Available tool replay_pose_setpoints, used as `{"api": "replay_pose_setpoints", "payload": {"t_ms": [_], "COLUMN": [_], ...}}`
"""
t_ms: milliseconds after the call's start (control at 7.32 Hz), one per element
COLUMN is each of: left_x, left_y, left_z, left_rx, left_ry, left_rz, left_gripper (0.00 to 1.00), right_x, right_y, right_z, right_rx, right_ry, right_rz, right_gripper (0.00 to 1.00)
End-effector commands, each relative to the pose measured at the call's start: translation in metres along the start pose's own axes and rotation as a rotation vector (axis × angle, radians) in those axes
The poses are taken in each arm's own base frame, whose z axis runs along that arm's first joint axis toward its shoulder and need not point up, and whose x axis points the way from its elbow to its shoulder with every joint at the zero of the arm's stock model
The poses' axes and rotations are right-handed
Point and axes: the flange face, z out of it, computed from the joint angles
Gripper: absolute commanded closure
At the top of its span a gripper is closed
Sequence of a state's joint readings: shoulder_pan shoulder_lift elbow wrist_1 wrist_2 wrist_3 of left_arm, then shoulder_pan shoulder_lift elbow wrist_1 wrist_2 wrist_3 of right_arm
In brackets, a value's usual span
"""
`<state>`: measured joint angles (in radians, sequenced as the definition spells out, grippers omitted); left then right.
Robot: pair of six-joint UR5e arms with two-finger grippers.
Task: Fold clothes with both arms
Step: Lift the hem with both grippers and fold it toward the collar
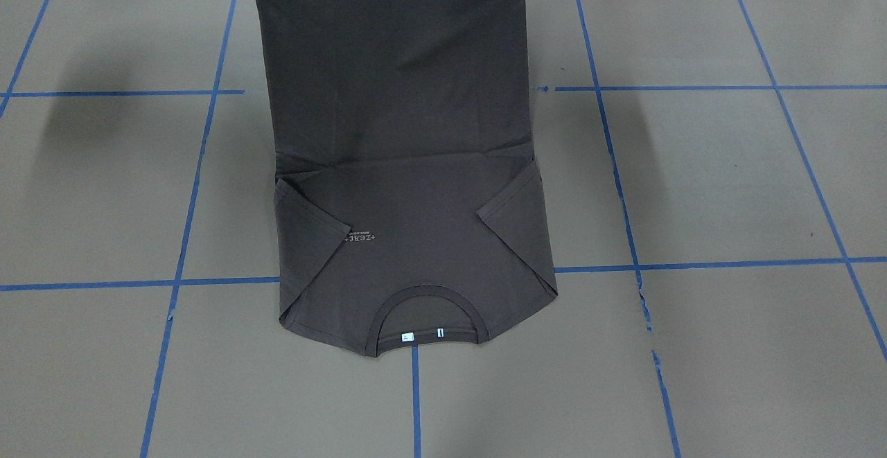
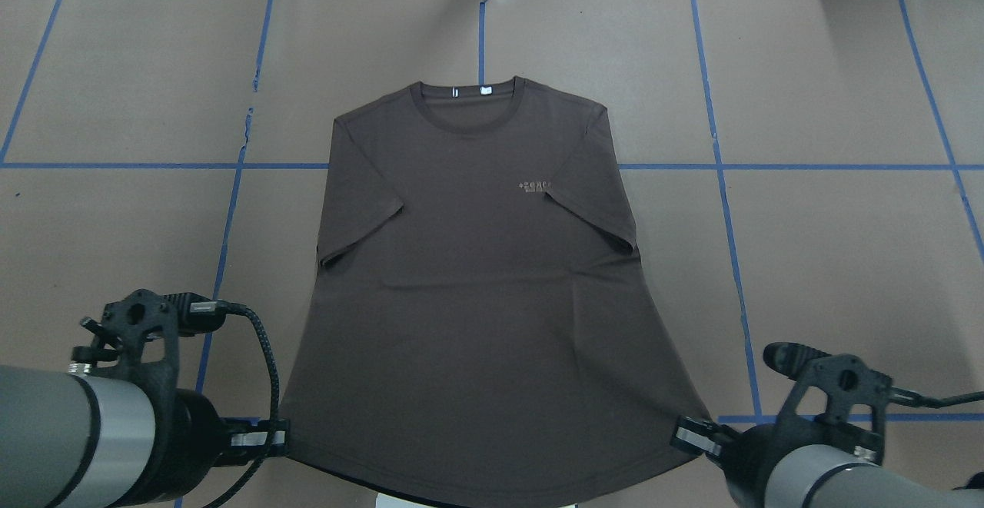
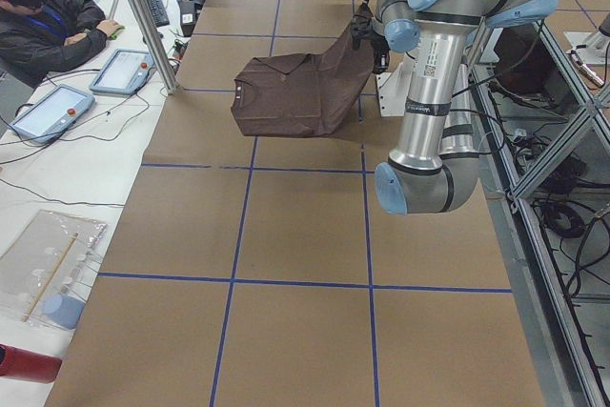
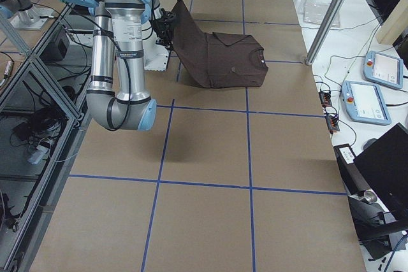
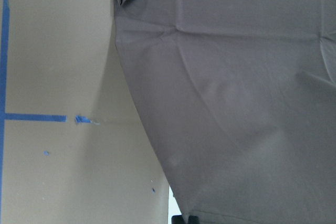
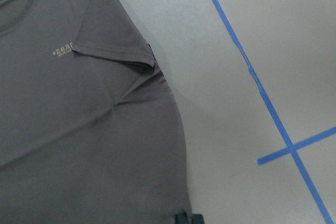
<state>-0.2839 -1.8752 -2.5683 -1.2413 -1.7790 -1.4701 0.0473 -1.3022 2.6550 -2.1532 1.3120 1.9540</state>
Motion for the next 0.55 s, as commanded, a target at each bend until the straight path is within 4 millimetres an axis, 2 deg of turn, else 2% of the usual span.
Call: {"api": "replay_pose_setpoints", "payload": {"t_ms": [0,137,273,410], "left_x": [-0.002,0.004,0.006,0.01], "left_y": [-0.067,-0.105,-0.126,-0.145], "left_z": [-0.003,0.003,0.01,0.022], "left_rx": [0.13,0.18,0.2,0.212], "left_ry": [-0.045,-0.077,-0.104,-0.132], "left_rz": [0.063,0.058,0.06,0.049], "left_gripper": [1.0,1.0,1.0,1.0], "right_x": [-0.042,-0.049,-0.066,-0.073], "right_y": [-0.051,-0.078,-0.101,-0.124], "right_z": [0.006,0.017,0.02,0.031], "right_rx": [0.11,0.125,0.15,0.175], "right_ry": [-0.023,0.01,0.017,0.044], "right_rz": [0.025,0.045,0.038,0.041], "right_gripper": [1.0,1.0,1.0,1.0]}}
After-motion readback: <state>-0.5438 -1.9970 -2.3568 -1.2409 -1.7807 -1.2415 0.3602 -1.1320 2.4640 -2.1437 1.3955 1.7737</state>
